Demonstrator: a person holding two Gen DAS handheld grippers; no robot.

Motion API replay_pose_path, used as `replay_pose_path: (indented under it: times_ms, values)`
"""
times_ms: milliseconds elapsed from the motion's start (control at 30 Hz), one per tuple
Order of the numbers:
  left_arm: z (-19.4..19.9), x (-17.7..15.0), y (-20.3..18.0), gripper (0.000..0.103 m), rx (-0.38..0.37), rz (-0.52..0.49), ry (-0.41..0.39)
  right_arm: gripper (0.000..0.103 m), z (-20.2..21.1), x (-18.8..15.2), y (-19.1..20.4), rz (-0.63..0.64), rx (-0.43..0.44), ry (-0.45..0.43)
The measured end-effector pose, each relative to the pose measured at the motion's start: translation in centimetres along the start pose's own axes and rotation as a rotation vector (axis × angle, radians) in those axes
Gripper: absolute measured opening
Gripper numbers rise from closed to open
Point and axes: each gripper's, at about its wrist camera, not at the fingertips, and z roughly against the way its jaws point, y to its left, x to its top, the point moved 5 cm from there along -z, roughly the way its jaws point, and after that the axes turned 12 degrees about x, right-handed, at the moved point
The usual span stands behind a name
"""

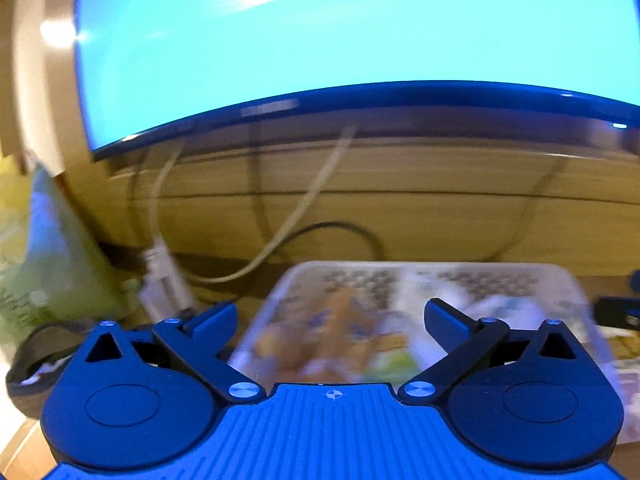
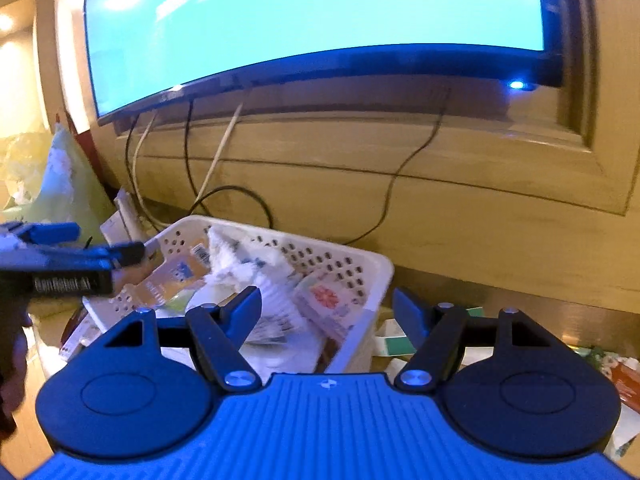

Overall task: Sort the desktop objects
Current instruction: 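Move both open tools back from the basket toward the desk items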

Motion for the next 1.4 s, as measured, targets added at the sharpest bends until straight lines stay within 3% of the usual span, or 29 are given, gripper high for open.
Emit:
replay_pose_path:
  times_ms: [200, 467, 633, 767, 933, 1133, 1400]
  values:
    - [-4.3, -1.8, 2.3, 0.103, -0.005, -0.001, 0.12, 0.077, -1.9, -0.1, 1.3, -0.012, 0.023, 0.014]
    - [-5.2, -4.4, 0.7, 0.103, -0.07, -0.027, 0.171, 0.077, -3.0, -0.3, 1.7, -0.018, 0.019, 0.02]
    - [-5.1, -5.3, -1.1, 0.103, -0.249, 0.038, 0.249, 0.077, -2.8, -0.7, 1.7, -0.029, 0.027, 0.017]
    - [-3.3, -5.0, -2.6, 0.103, -0.219, 0.02, 0.196, 0.077, -2.1, -1.1, 1.2, -0.034, 0.013, 0.016]
    - [0.6, -2.9, -4.0, 0.103, -0.183, -0.01, 0.063, 0.082, -0.1, -1.9, -0.2, -0.06, -0.016, -0.011]
    - [4.8, -1.1, -9.5, 0.103, -0.263, -0.061, -0.014, 0.085, 3.2, -3.7, -4.2, -0.115, -0.101, -0.015]
    - [8.7, -2.9, -18.6, 0.103, -0.405, -0.142, -0.012, 0.085, 8.6, -7.4, -11.5, -0.202, -0.234, 0.002]
